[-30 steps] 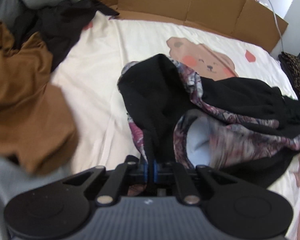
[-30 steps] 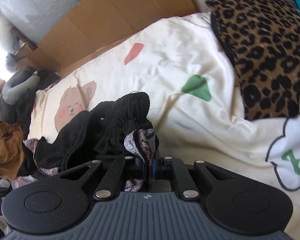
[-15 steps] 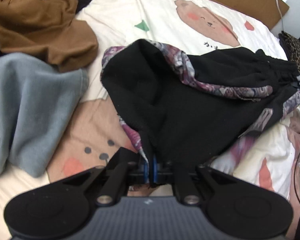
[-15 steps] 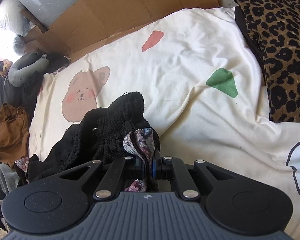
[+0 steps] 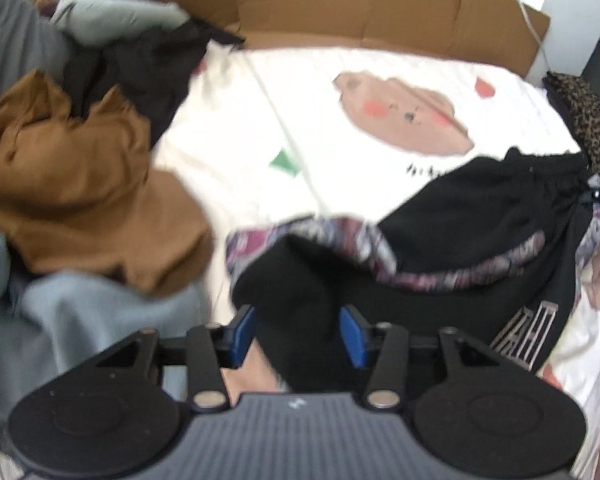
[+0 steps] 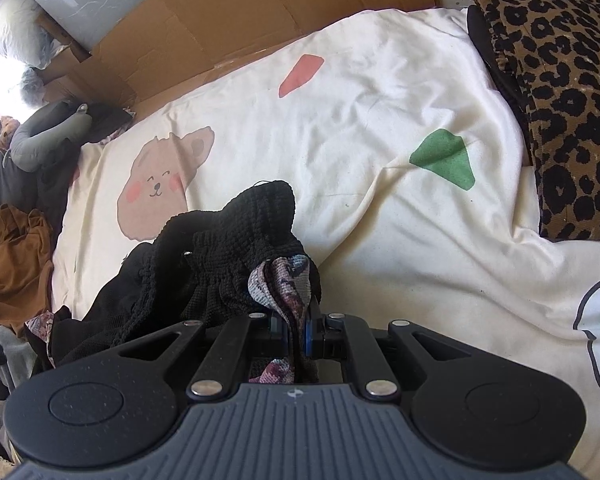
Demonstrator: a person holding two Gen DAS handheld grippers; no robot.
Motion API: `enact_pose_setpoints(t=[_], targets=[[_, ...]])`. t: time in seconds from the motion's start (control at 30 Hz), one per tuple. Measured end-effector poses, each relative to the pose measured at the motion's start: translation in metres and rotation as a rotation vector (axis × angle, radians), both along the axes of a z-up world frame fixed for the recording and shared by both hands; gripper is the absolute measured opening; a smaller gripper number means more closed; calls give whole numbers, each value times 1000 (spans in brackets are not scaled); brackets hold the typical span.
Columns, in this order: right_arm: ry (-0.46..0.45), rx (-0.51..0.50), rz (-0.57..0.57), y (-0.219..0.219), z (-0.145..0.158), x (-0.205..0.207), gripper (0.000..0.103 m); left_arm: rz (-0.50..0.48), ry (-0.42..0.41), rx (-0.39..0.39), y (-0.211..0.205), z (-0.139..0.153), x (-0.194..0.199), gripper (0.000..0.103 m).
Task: Fold clothes
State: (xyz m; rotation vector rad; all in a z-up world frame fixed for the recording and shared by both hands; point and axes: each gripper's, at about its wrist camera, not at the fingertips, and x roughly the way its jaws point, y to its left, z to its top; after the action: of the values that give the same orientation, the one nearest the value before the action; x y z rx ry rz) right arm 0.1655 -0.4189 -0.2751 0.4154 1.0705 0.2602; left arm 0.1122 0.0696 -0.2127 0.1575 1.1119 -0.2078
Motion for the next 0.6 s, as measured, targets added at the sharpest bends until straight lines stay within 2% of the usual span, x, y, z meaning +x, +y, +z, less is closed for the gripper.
enact_pose_setpoints(t=[0.17,0.37,0.43,0.6], targets=[[12,0,1,-1,-4,-1,6,-64,-20,-59,-34,-9,14,50],[30,-3,12,-3,-9,-1,6,-224,-30,-86,-91,-35,24,50],[36,1,6,-3,-10,-1,6,-268,-40,-104,-108,-40,25,54],[44,2,5,-3,-14,-1,6,-350,-25,-182,-145,-49,26,56]])
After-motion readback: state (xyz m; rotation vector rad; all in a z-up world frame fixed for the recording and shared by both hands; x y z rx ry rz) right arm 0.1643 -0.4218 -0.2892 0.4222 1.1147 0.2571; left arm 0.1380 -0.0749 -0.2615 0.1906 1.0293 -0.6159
